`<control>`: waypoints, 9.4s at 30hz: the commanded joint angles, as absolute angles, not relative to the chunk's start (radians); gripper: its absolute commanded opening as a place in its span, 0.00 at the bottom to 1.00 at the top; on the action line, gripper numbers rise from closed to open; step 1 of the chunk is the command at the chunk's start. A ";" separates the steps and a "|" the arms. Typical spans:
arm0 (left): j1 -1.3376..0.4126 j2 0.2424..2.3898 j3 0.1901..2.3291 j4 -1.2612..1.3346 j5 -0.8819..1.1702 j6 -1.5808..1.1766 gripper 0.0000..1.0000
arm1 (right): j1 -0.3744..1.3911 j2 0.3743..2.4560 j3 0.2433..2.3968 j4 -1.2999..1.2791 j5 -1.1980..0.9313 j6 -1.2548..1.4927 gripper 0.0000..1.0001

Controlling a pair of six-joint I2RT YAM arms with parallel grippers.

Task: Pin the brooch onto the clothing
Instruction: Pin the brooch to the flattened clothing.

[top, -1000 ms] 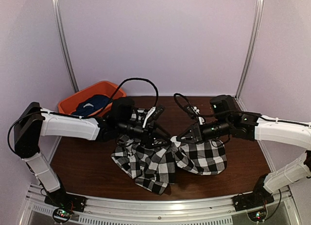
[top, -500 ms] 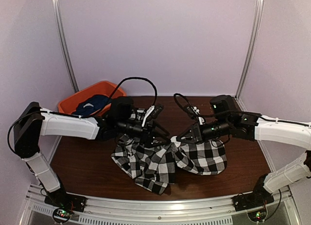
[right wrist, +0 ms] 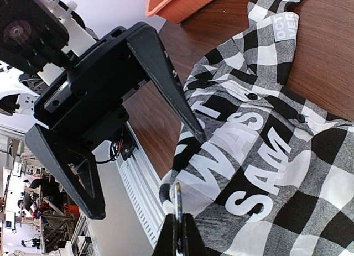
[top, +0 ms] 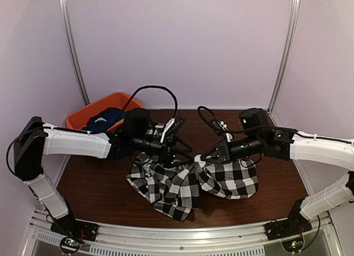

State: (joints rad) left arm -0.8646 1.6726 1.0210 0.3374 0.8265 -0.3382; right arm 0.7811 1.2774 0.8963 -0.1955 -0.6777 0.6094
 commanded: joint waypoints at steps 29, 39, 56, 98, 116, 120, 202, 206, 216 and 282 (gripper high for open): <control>-0.854 1.641 1.019 0.358 0.811 -0.321 0.87 | 0.790 1.269 0.899 -0.184 -0.663 0.603 0.00; -0.839 1.634 1.029 0.304 0.803 -0.262 0.89 | 0.790 1.257 0.899 -0.194 -0.663 0.598 0.00; -0.850 1.691 1.051 0.293 0.839 -0.251 0.87 | 0.806 1.254 0.890 -0.128 -0.696 0.624 0.00; -0.856 1.703 1.054 0.353 0.889 -0.319 0.62 | 0.825 1.249 0.863 -0.065 -0.686 0.628 0.00; -0.869 1.715 1.055 0.365 0.939 -0.328 0.52 | 0.825 1.244 0.858 -0.028 -0.676 0.648 0.00; -0.871 1.716 1.055 0.366 0.948 -0.327 0.52 | 0.826 1.249 0.856 -0.018 -0.676 0.654 0.00; -0.881 1.770 1.200 -0.034 0.748 -0.147 0.22 | 0.874 1.267 0.928 -0.108 -0.645 0.596 0.00; -0.870 1.750 1.194 -0.017 0.779 -0.144 0.27 | 0.874 1.261 0.925 -0.119 -0.637 0.587 0.00; -0.810 1.693 1.167 0.052 0.810 -0.187 0.43 | 0.874 1.248 0.920 -0.141 -0.619 0.571 0.00; -0.857 1.762 1.172 0.042 0.809 -0.200 0.43 | 0.874 1.246 0.925 -0.077 -0.659 0.602 0.00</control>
State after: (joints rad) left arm -0.8574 1.7279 1.1725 0.0216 0.8982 -0.1978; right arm 0.8654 1.2667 0.9081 -0.1368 -0.6224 0.5915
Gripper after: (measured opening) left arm 0.446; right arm 0.007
